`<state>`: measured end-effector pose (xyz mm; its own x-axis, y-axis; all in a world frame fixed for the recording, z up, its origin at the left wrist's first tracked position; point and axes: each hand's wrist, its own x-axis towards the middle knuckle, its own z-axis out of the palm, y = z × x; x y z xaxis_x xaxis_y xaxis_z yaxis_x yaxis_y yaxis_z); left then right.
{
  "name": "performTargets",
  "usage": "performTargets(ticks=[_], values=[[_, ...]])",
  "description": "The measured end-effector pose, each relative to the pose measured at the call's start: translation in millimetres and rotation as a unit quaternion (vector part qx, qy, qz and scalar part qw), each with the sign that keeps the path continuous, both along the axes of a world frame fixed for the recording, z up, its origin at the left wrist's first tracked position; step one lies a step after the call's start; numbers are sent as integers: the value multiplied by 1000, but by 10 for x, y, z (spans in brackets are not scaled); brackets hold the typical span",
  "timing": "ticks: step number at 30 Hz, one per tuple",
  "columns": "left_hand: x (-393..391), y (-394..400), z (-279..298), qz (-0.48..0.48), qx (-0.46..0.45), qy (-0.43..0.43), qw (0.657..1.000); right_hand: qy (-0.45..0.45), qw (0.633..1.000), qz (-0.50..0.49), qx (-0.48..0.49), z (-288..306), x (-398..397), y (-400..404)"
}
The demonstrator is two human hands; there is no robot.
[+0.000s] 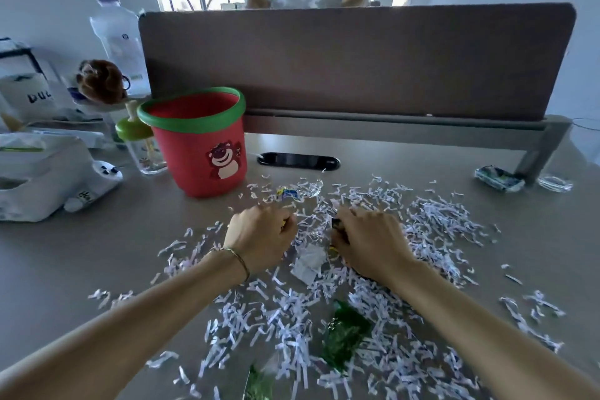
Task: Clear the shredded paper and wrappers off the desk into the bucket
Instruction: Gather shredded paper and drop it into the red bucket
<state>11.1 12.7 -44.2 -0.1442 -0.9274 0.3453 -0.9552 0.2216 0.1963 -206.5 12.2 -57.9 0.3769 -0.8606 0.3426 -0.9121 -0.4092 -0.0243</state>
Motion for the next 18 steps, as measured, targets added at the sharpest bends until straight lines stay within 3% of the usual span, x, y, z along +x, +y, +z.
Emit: performTargets(ticks=[5,10,18], values=[[10,-100,-63,-13,30,9,999,22,999,-8,35,-1,-39,-67],[79,-123,122,-32,16,25,999,-101,983,-45,147,121,-67,-232],[165,-298,618,-56,-23,63,996,-257,964,-38,57,584,94,-487]])
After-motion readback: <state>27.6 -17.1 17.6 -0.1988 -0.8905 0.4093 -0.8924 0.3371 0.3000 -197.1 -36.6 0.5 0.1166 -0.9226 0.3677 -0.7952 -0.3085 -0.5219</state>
